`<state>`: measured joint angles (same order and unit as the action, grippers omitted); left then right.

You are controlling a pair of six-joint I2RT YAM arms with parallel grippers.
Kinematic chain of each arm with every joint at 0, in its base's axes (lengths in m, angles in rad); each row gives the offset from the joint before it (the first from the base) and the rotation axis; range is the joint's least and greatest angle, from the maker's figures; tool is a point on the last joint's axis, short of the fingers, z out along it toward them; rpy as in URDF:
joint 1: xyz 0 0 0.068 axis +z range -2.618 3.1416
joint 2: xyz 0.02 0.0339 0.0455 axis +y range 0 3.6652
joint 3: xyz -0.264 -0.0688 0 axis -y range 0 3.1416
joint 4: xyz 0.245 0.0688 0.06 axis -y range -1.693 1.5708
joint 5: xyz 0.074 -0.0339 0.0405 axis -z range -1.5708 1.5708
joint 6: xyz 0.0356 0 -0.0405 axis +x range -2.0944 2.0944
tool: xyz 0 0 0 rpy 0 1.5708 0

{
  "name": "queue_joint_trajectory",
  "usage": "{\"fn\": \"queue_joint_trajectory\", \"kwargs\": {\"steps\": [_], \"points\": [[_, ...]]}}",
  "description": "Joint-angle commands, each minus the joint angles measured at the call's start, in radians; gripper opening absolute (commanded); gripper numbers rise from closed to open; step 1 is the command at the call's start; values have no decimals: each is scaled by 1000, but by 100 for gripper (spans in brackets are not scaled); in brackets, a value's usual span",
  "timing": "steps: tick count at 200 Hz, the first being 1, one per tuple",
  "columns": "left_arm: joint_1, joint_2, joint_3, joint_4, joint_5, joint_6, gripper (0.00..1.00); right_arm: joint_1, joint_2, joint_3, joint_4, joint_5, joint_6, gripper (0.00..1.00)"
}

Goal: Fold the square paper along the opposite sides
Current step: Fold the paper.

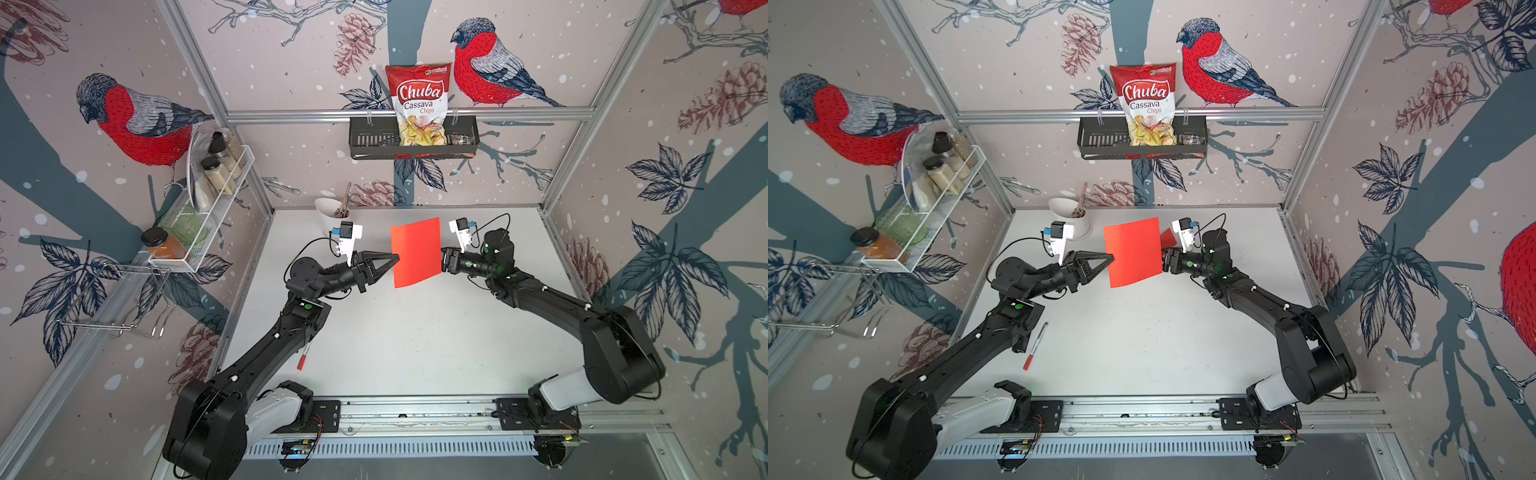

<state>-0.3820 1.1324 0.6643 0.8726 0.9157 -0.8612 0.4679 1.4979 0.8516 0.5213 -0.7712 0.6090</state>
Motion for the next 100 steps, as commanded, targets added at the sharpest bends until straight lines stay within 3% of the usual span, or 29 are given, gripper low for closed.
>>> {"fn": "queue_joint_trajectory", "kwargs": {"steps": [1, 45, 100], "points": [[16, 27, -4, 81, 1, -19, 0, 5, -5, -8, 170, -77, 77, 59], [57, 23, -14, -62, -42, 66, 0, 5, -99, -77, 252, -144, 131, 66], [60, 10, -34, -75, -37, 82, 0, 33, -150, -111, 308, -189, 176, 81]]}}
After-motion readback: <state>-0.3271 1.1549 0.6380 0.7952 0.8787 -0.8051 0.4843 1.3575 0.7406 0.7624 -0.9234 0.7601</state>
